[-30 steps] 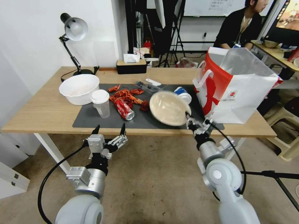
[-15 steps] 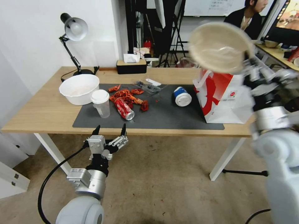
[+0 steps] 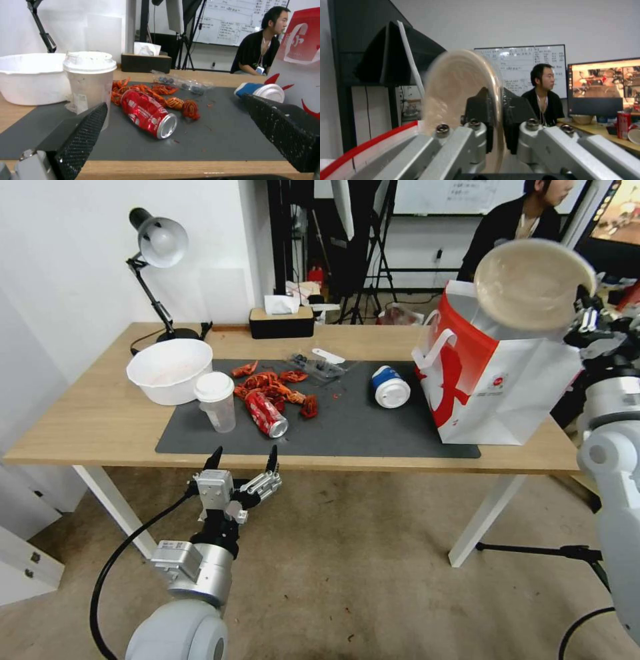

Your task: Pick up the trash from the table and place it into the takeout bag.

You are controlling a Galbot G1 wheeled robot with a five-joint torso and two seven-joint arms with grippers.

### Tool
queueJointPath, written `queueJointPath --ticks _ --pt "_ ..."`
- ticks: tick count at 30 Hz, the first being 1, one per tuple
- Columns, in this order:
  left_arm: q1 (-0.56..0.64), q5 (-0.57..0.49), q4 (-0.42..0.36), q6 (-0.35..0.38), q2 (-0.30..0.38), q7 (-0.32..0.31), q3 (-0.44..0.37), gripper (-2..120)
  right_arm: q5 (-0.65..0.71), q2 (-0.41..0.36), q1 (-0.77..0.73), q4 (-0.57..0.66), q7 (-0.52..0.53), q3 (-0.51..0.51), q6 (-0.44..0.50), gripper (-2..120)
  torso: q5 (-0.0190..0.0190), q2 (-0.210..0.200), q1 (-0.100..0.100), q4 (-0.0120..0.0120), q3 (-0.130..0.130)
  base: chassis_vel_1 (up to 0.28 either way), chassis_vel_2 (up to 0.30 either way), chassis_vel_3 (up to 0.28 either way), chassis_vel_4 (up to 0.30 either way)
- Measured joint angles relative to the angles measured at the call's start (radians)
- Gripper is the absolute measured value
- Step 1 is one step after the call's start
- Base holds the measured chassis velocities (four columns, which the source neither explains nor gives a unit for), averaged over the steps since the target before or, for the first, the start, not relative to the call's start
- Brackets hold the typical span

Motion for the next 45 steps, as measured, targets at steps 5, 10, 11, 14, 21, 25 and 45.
queueJointPath --ticks 5,10,11,14,21,25,45 --pt "-0.002 0.000 0.000 0.001 0.000 0.001 -0.002 100 0.005 0.004 -0.004 0.003 0.001 0.001 -0.010 28 -0.0002 0.000 0.000 0.0000 0.000 0.000 0.000 0.000 0.000" --pt "-0.004 -0.002 0.001 0.001 0.000 0.001 -0.006 100 0.017 0.004 -0.011 0.019 0.001 0.002 -0.015 43 -0.0001 0.000 0.000 0.0000 0.000 0.000 0.000 0.000 0.000" --pt "-0.006 -0.003 0.003 0.001 0.000 0.001 -0.007 100 0.037 0.004 -0.014 0.028 -0.001 0.003 -0.012 48 -0.0002 0.000 0.000 0.0000 0.000 0.000 0.000 0.000 0.000" --pt "-0.008 -0.005 0.008 -0.002 0.000 0.001 -0.011 100 0.136 0.005 -0.024 0.070 -0.010 0.003 0.003 60 -0.0002 0.000 0.000 0.0000 0.000 0.000 0.000 0.000 0.000" --pt "-0.012 -0.007 0.019 -0.012 0.000 0.000 -0.015 100 0.345 0.024 -0.138 0.271 -0.035 0.010 -0.004 86 -0.0005 0.000 0.000 0.0000 0.000 0.000 0.000 0.000 0.000" --pt "-0.018 -0.008 0.031 -0.026 -0.001 -0.001 -0.016 100 0.330 0.061 -0.265 0.403 -0.047 -0.021 -0.019 97 -0.0004 0.000 0.000 0.0000 0.000 0.000 0.000 0.000 0.000" --pt "-0.038 -0.017 0.078 -0.063 0.000 -0.006 -0.028 100 -0.207 0.255 -0.778 0.250 -0.020 -0.235 0.347 100 -0.0002 0.000 0.000 0.0000 0.000 0.000 0.000 0.000 0.000"
